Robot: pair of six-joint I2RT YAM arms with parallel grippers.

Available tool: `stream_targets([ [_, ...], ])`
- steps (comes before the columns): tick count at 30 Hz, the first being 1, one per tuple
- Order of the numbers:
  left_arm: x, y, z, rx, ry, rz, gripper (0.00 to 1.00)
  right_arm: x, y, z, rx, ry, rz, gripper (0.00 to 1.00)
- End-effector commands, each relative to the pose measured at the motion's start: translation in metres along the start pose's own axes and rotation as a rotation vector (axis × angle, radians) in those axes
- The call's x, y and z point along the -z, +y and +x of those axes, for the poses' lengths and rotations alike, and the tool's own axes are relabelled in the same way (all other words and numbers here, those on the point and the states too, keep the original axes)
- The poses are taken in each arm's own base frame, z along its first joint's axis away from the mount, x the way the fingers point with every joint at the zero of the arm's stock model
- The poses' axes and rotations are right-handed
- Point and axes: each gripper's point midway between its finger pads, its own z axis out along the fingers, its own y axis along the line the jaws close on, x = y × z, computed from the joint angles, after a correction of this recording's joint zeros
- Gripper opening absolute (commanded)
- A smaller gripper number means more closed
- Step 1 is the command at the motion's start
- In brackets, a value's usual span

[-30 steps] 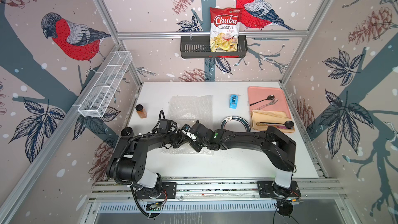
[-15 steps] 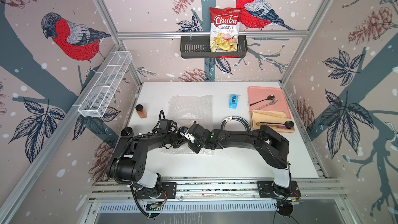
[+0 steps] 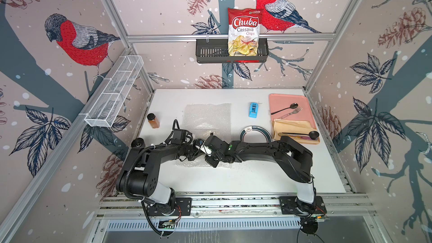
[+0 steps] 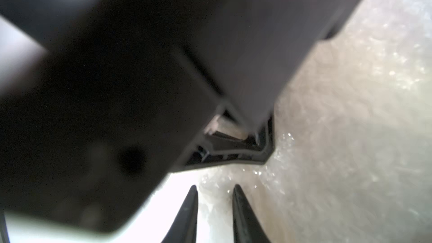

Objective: Wrap dinner plates in bubble wrap
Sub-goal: Adjust the plate at the bubble wrap.

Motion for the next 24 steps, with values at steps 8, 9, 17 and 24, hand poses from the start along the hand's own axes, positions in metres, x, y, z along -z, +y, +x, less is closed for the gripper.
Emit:
stream_targets([
  [8,-0.002,0.030,0.006,0.057,0.018,-0.144,0.00,-0.014,-0.006,0.027,0.094,0.083,0.049,0.28],
  [9,-0.002,0.030,0.005,0.056,0.021,-0.147,0.00,-0.015,-0.007,0.028,0.100,0.086,0.053,0.28],
  [17,-0.006,0.031,0.002,0.041,0.043,-0.158,0.00,-0.019,-0.013,0.037,0.151,0.107,0.100,0.28],
  [24,-0.005,0.033,0.004,0.044,0.045,-0.164,0.00,-0.006,-0.003,0.036,0.157,0.087,0.044,0.30],
])
